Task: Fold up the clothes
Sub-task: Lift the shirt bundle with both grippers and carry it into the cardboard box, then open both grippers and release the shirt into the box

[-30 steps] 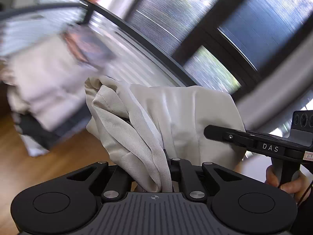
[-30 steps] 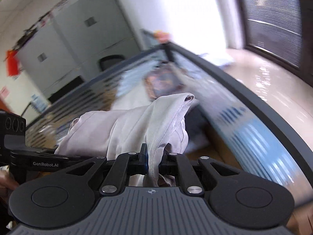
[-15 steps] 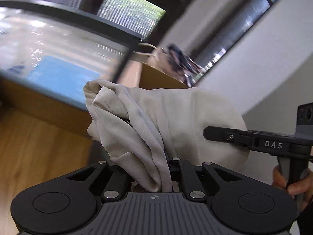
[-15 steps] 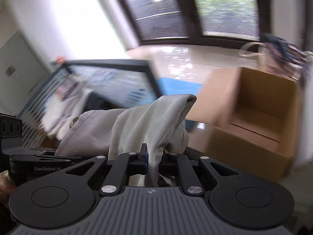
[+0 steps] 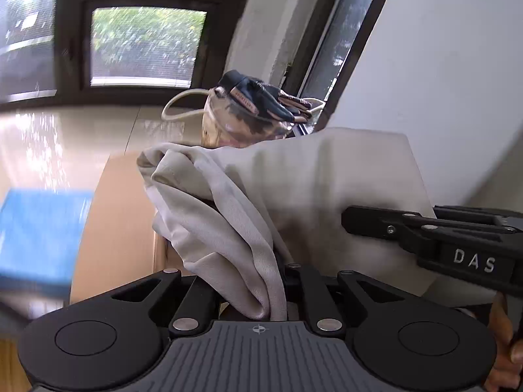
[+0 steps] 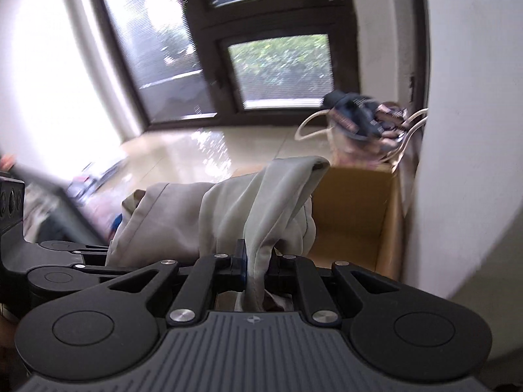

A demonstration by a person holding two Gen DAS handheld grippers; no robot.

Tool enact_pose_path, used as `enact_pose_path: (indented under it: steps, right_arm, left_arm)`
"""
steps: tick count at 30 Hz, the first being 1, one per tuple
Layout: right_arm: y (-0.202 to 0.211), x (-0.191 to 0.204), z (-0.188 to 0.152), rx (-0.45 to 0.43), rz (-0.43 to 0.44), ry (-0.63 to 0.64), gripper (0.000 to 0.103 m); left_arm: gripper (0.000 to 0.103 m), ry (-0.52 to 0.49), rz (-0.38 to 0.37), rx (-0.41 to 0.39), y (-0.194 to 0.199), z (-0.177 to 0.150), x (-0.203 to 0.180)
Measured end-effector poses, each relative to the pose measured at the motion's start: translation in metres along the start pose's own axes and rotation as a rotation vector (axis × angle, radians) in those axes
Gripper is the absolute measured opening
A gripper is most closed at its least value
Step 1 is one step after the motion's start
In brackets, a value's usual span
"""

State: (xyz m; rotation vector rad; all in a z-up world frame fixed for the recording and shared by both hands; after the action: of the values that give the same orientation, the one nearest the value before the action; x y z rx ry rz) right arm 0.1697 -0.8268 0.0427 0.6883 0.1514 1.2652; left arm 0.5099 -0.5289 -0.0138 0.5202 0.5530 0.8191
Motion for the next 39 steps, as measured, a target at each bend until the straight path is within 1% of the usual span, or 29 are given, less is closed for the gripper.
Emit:
enact_pose_path:
  steps: [3,6,11,14,18,23,25,26,27,28,30,31,32,33,39]
  right_arm:
    - [-0.039,-0.028,0.012,-0.031,-0.029,-0.032,0.01]
    - [-0.081,-0.053,0.015,-0.02,-0.079,-0.043,0.01]
    - [-0.143,-0.081,-0.004,0.09,-0.116,-0.031,0.009]
    - [-0.173,-0.09,-0.022,0.159,-0.125,-0.032,0.009]
    - [-0.201,-0.095,-0.045,0.239,-0.129,-0.038,0.009]
    - [-0.22,-0.1,-0.061,0.299,-0.138,-0.057,0.009]
    - [-0.226,-0.104,-0.068,0.327,-0.152,-0.062,0.01]
    - [-0.229,-0.105,-0.071,0.341,-0.159,-0.065,0.011]
    - [-0.231,-0.107,-0.074,0.36,-0.175,-0.059,0.017]
    - [-0.232,-0.108,-0.077,0.368,-0.188,-0.049,0.02]
    - [-0.233,-0.108,-0.081,0.383,-0.21,-0.023,0.023]
    - [-0.232,-0.107,-0.082,0.385,-0.215,-0.01,0.027]
    - [-0.231,-0.106,-0.082,0.386,-0.218,0.002,0.029]
    - [-0.23,-0.104,-0.082,0.385,-0.218,0.008,0.031]
    - [-0.227,-0.099,-0.083,0.388,-0.207,0.003,0.033]
  left_arm:
    - [0.013,-0.012,0.02,0.025,-0.05,0.019,0.007]
    - [0.013,0.004,0.04,0.082,-0.094,0.025,0.022]
    - [0.013,0.001,0.075,0.209,-0.151,0.01,0.035]
    - [0.013,-0.003,0.093,0.288,-0.173,-0.009,0.04]
    - [0.013,0.004,0.103,0.363,-0.183,-0.03,0.047]
    - [0.014,0.017,0.126,0.442,-0.191,-0.051,0.056]
    - [0.019,0.02,0.145,0.475,-0.193,-0.058,0.059]
    - [0.026,0.02,0.158,0.492,-0.193,-0.061,0.061]
    - [0.028,0.016,0.168,0.506,-0.192,-0.064,0.062]
    - [0.029,0.01,0.166,0.512,-0.19,-0.066,0.062]
    - [0.039,0.004,0.155,0.51,-0.184,-0.066,0.059]
    - [0.042,0.001,0.146,0.505,-0.181,-0.065,0.057]
    - [0.046,-0.003,0.139,0.499,-0.178,-0.064,0.056]
    - [0.048,-0.01,0.135,0.493,-0.175,-0.062,0.054]
    - [0.049,-0.028,0.123,0.454,-0.159,-0.054,0.054]
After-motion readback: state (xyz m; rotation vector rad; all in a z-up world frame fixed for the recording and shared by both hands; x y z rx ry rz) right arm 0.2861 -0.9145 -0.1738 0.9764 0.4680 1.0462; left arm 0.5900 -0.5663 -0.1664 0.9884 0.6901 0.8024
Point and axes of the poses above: each gripper's, at about its wrist camera, not at the fingertips, and y roughly against the way its jaws point, x to its left, z to its top, the point moved 5 cm from there along -y, roughly the way its jaws point, and after that the axes turned 6 degrees about -x, right-handed, at the moved point
